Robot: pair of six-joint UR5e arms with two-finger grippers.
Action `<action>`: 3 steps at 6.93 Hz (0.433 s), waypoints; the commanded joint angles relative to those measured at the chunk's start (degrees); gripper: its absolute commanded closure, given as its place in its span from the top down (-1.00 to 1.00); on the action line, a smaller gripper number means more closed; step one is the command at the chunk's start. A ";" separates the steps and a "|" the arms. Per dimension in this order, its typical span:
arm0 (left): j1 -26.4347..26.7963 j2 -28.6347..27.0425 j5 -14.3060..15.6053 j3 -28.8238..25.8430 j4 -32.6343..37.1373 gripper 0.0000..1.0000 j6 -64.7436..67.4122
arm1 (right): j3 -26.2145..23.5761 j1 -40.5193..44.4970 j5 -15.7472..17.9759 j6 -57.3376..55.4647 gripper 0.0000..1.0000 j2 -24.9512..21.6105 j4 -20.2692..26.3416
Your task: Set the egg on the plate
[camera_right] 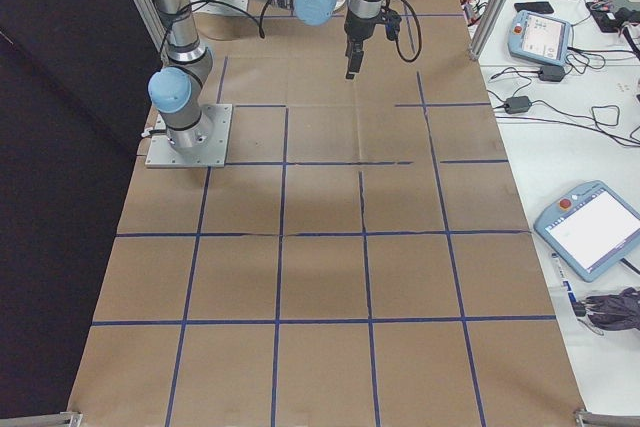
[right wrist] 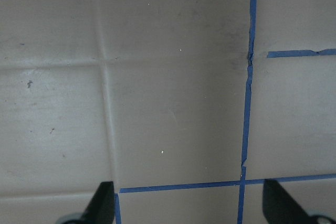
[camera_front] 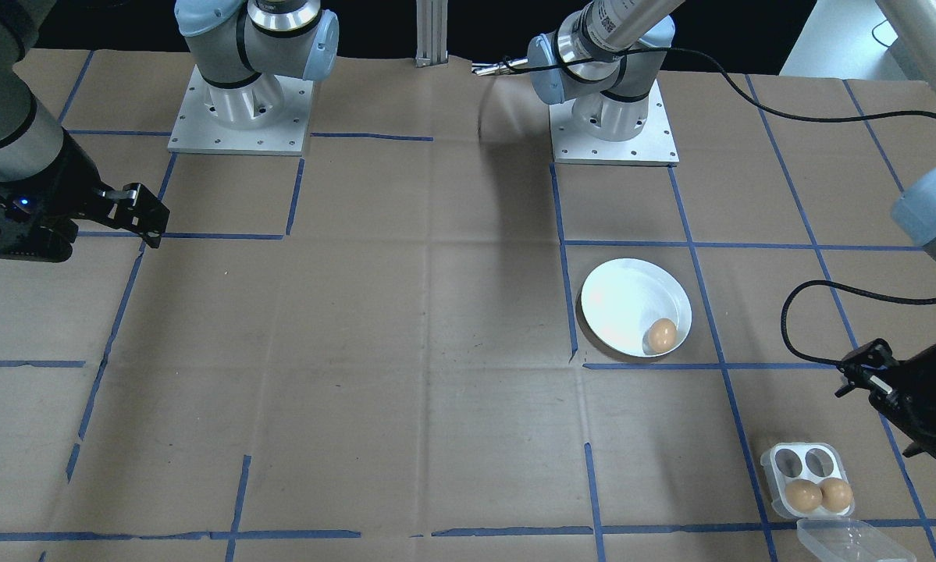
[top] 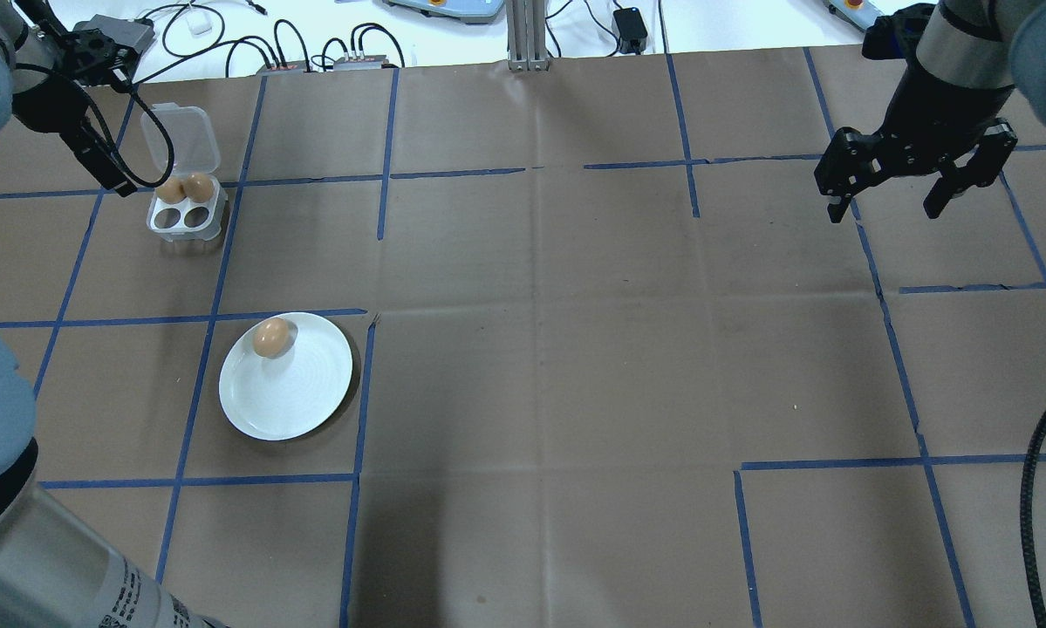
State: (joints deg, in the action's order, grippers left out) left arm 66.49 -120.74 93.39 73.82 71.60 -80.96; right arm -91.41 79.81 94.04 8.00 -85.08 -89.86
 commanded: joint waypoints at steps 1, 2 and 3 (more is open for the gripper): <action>0.04 -6.14 -0.31 -7.85 -0.24 1.00 -7.20 | 0.00 0.00 0.00 0.00 1.00 0.00 -0.05; 0.39 -8.70 -0.31 -9.64 -0.23 1.00 -7.20 | 0.00 0.00 0.00 0.00 1.00 0.00 0.03; 0.57 -10.47 -0.66 -9.65 -0.23 1.00 -7.20 | 0.00 0.00 0.00 0.00 1.00 0.00 0.04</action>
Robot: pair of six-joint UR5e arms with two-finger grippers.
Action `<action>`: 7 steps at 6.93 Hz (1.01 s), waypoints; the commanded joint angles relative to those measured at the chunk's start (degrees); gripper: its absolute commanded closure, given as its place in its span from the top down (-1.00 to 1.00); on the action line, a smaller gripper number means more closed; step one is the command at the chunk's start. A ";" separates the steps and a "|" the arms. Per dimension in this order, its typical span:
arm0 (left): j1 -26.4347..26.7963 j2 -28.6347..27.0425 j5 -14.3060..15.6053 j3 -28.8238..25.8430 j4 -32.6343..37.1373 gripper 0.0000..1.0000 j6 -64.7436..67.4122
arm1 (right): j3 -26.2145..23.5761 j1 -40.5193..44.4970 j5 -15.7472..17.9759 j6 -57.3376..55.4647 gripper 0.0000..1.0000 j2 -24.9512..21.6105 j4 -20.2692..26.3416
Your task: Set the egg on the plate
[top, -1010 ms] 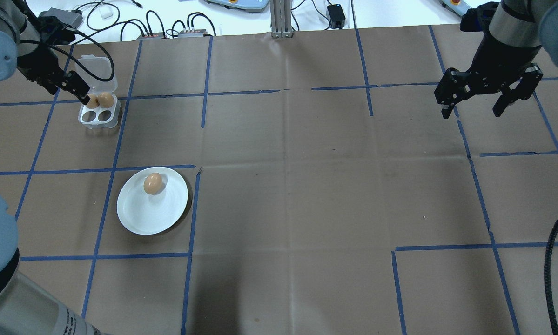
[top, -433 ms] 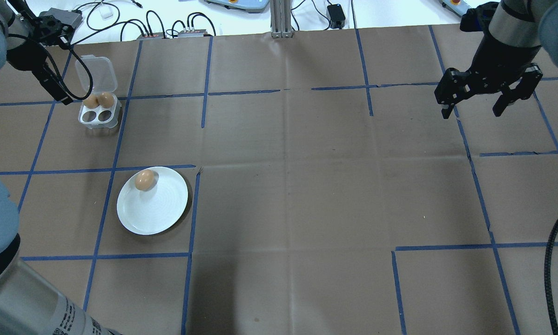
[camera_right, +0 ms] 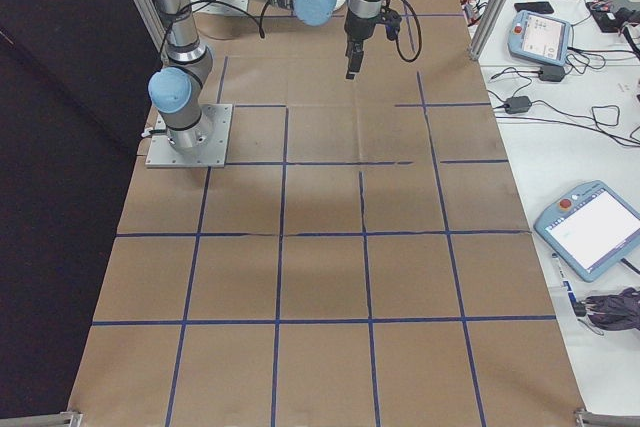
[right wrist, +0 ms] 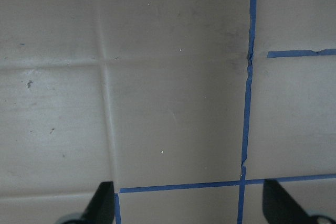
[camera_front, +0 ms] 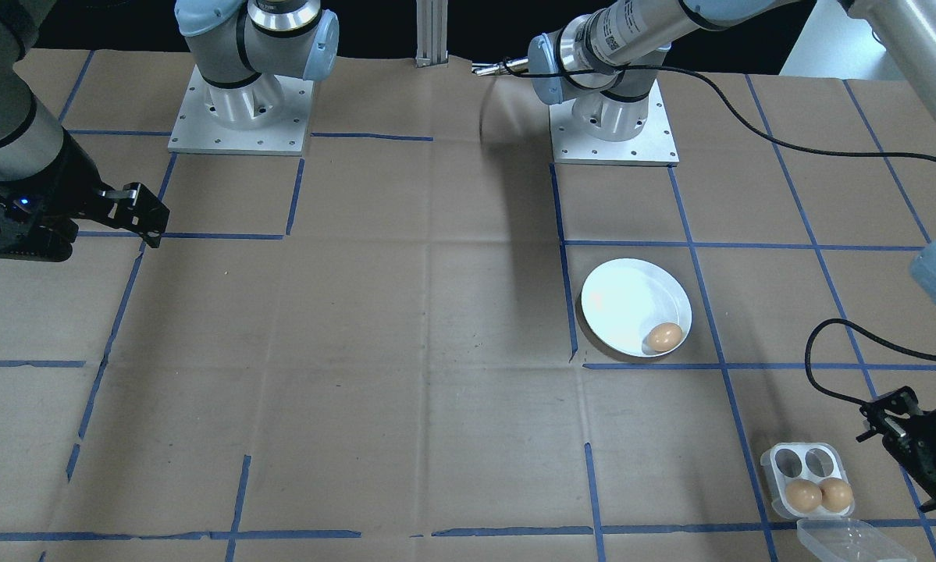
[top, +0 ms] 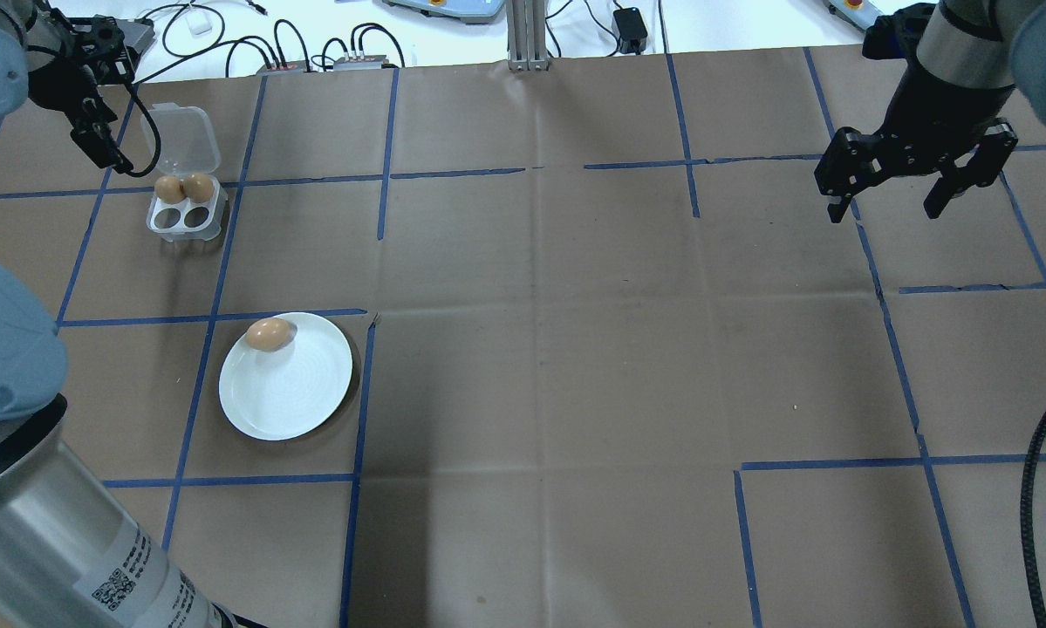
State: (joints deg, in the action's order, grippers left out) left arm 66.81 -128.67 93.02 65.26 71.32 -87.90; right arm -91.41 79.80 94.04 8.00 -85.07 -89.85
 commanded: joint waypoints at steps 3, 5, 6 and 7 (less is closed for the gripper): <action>0.43 -5.89 -0.30 -1.27 -0.74 1.00 -0.35 | 0.00 0.00 0.00 0.00 1.00 0.00 0.02; 0.16 -7.12 -0.21 -1.36 -0.74 1.00 -1.66 | 0.00 0.00 0.00 0.00 1.00 0.00 0.02; 0.16 -7.73 -0.12 -1.36 -0.83 1.00 -2.62 | 0.00 0.00 0.00 0.00 1.00 0.00 0.02; 0.16 -7.91 -0.12 -1.36 -0.83 0.99 -2.72 | 0.00 0.00 0.00 0.00 1.00 0.00 -0.06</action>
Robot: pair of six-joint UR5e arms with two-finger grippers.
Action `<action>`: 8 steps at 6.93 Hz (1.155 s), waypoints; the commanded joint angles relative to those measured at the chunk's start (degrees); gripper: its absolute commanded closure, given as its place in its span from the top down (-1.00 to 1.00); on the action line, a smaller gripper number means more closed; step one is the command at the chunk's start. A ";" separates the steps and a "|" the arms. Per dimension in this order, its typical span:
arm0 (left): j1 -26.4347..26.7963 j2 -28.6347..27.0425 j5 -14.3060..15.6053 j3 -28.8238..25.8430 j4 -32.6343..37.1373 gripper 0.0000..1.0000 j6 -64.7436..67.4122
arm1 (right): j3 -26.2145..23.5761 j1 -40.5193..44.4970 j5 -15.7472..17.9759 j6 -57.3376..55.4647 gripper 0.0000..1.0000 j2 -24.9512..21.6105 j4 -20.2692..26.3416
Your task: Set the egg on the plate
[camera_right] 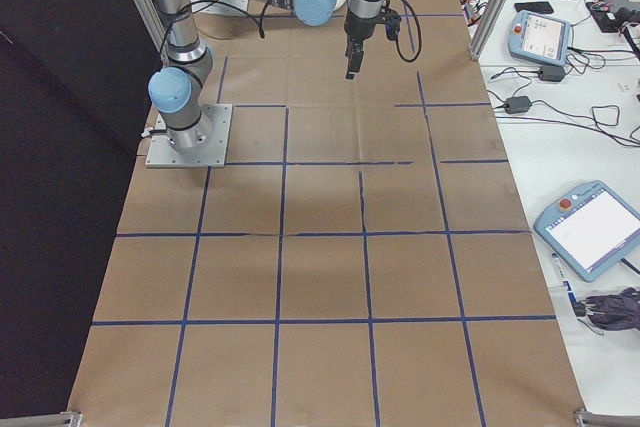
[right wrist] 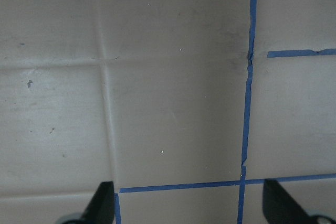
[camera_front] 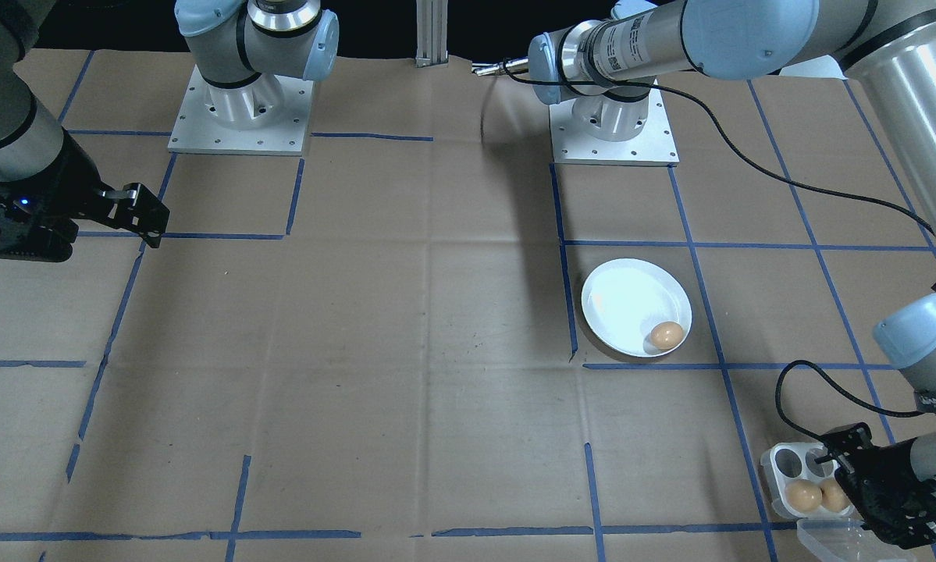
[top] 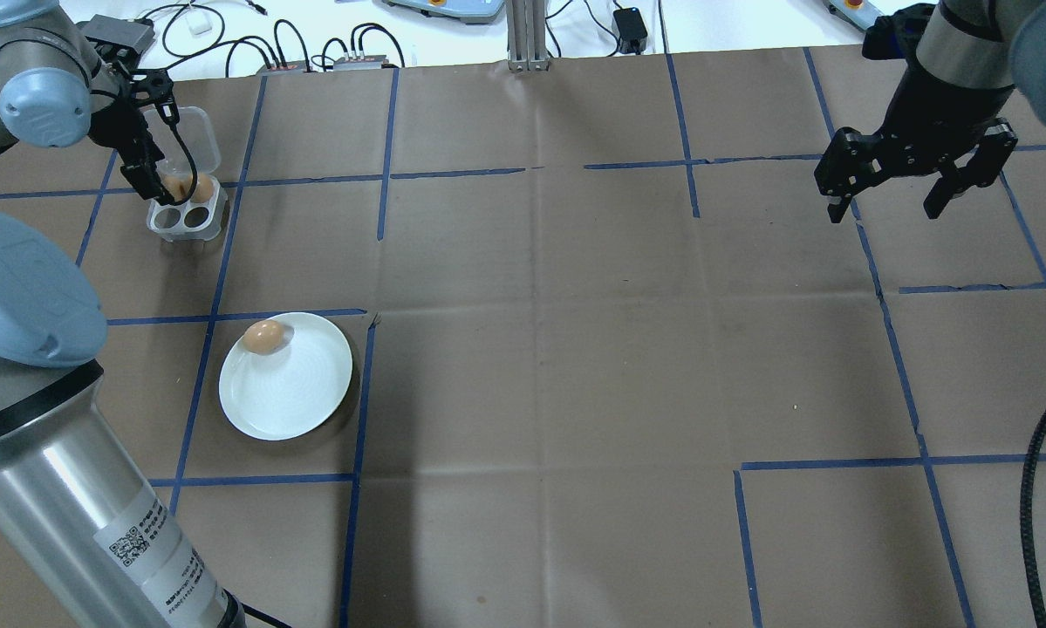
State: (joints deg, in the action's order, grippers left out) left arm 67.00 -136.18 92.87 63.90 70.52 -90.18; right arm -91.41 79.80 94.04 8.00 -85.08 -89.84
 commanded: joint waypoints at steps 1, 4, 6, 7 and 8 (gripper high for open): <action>-0.11 -0.58 0.12 0.17 -0.03 0.98 -0.35 | 0.00 0.00 0.00 0.00 1.00 0.00 0.02; 0.06 -1.02 0.39 0.26 -0.65 0.78 0.26 | 0.00 0.00 0.00 0.00 1.00 0.00 -0.07; 0.06 -1.02 0.47 0.35 -0.99 0.47 0.35 | 0.00 0.00 0.00 0.00 1.00 0.00 0.02; 0.15 -1.02 0.56 0.52 -1.35 0.29 0.53 | 0.00 0.00 0.00 0.00 1.00 0.00 0.02; 0.15 -0.93 0.56 0.52 -1.35 0.17 0.88 | 0.00 0.00 0.00 0.00 1.00 0.00 0.02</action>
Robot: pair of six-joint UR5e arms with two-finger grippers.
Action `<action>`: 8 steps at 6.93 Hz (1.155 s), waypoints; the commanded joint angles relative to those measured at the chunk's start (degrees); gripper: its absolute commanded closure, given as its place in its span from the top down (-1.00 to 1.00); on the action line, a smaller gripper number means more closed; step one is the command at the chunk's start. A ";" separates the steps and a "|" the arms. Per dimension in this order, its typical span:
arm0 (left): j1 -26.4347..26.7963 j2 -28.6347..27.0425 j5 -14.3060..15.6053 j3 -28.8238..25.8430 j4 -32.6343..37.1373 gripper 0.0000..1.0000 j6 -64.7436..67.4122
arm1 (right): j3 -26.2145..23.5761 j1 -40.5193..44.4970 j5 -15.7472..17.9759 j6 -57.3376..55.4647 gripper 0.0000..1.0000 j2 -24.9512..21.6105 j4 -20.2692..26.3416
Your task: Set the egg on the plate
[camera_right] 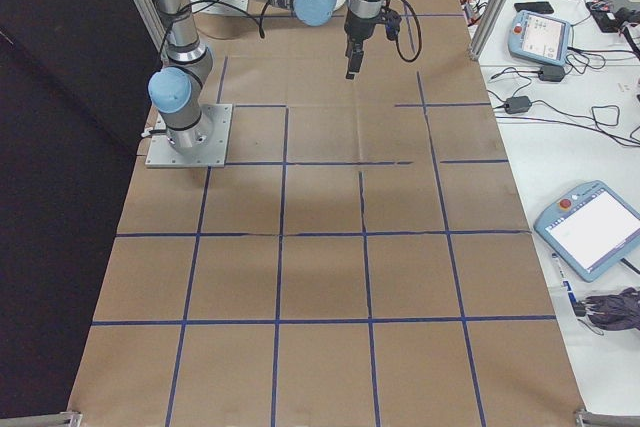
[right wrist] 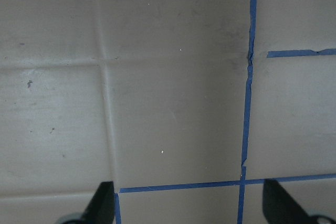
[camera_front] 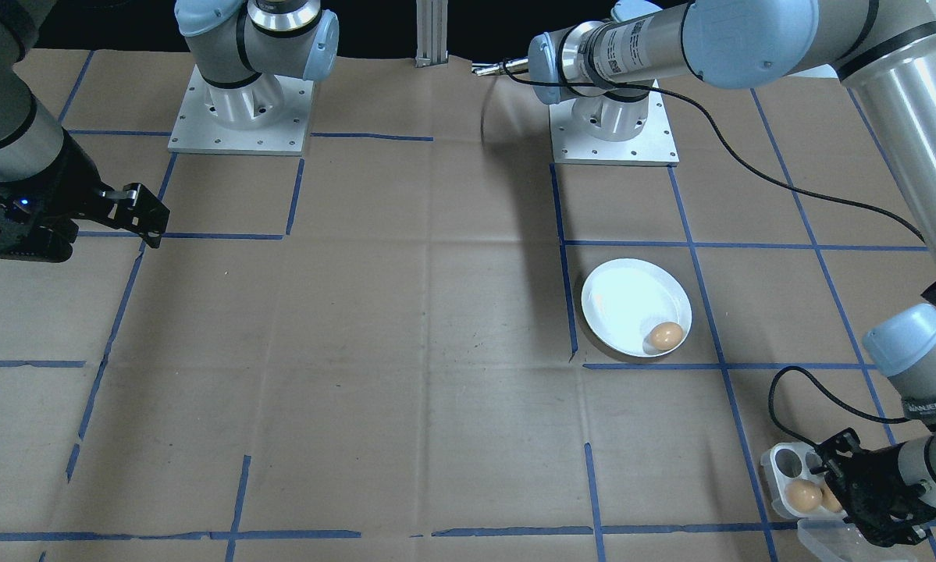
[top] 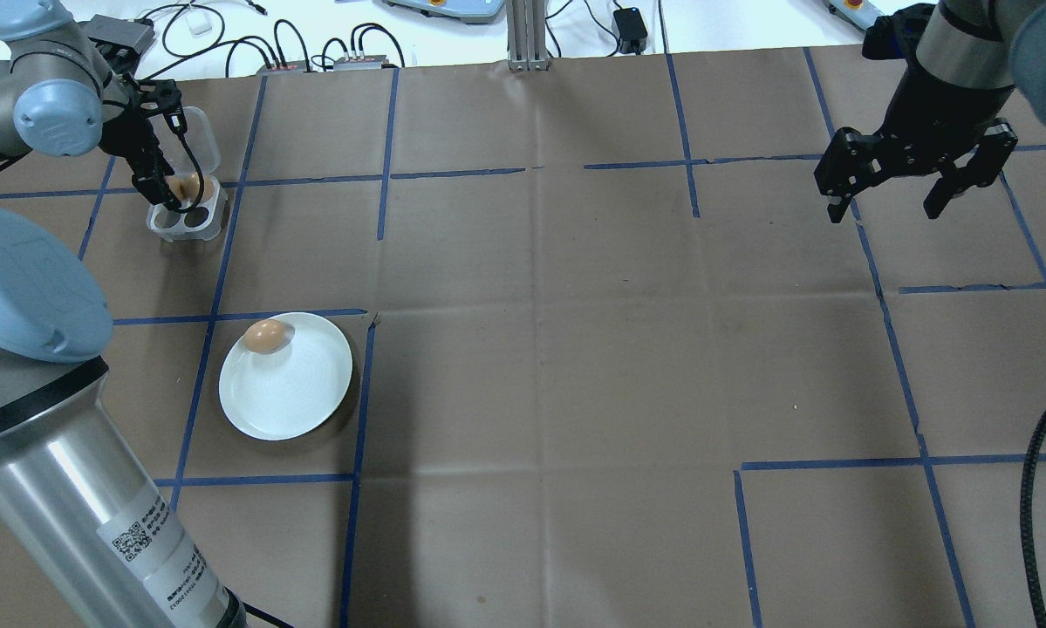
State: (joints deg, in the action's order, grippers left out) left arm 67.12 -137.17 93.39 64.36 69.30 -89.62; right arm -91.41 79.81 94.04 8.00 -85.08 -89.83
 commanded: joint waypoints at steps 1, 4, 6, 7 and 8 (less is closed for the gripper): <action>0.12 0.32 0.12 0.06 -0.13 0.05 0.50 | 0.00 0.00 0.00 0.00 1.00 0.00 0.00; 0.12 0.68 0.21 -0.02 -0.13 -0.35 1.03 | 0.00 0.00 0.00 0.00 1.00 0.00 0.00; 0.21 1.29 0.39 -0.64 -0.04 -0.50 1.99 | 0.00 0.00 0.00 0.00 1.00 0.00 0.00; 0.21 2.60 0.47 -0.64 0.04 -0.51 2.35 | 0.00 0.00 0.00 0.00 1.00 0.00 0.00; 0.21 5.74 1.00 -0.20 0.91 -0.51 2.87 | 0.00 0.00 0.00 0.00 1.00 0.00 0.00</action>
State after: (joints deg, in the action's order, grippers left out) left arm 67.31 -134.27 93.96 63.91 69.52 -87.35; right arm -91.40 79.80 94.04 8.00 -85.08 -89.83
